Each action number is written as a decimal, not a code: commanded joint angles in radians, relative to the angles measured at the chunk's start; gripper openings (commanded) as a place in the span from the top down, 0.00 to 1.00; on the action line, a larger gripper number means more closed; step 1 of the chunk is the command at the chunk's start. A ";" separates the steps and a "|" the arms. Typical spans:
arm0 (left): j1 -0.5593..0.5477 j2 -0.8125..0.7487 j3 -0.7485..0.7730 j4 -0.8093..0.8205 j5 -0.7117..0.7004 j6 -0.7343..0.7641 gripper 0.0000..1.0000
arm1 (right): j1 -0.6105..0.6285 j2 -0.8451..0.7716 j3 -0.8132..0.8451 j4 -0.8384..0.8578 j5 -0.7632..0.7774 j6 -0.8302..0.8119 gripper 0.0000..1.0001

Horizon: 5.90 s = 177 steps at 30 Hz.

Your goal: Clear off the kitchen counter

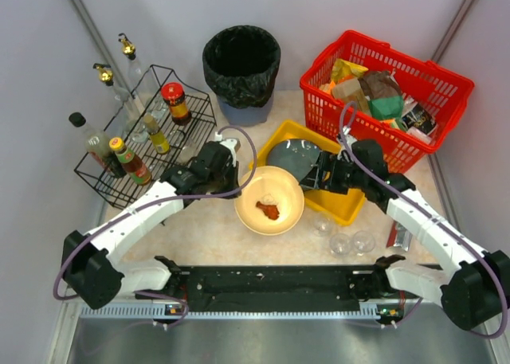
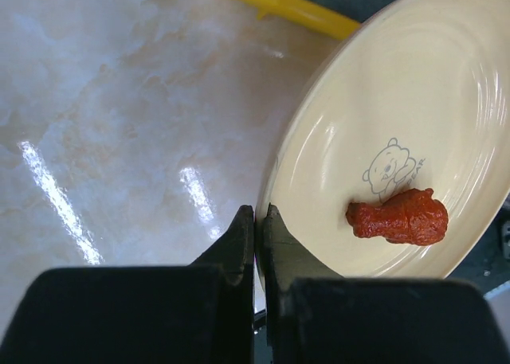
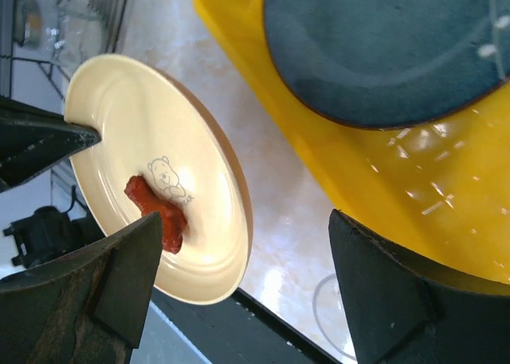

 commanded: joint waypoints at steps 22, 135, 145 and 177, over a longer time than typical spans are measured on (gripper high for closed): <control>0.128 -0.042 0.303 -0.107 0.198 -0.067 1.00 | 0.033 0.124 0.106 0.340 -0.373 0.183 0.60; 0.159 -0.418 0.206 -0.052 -0.146 0.113 0.02 | 0.200 0.428 0.996 0.158 0.888 -0.408 1.00; 0.159 -0.419 0.215 -0.061 -0.083 0.133 0.02 | 0.200 0.067 0.412 0.001 0.762 -0.140 1.00; 0.159 -0.383 0.152 -0.083 0.107 0.091 0.04 | 0.068 0.378 0.112 0.232 0.719 0.353 1.00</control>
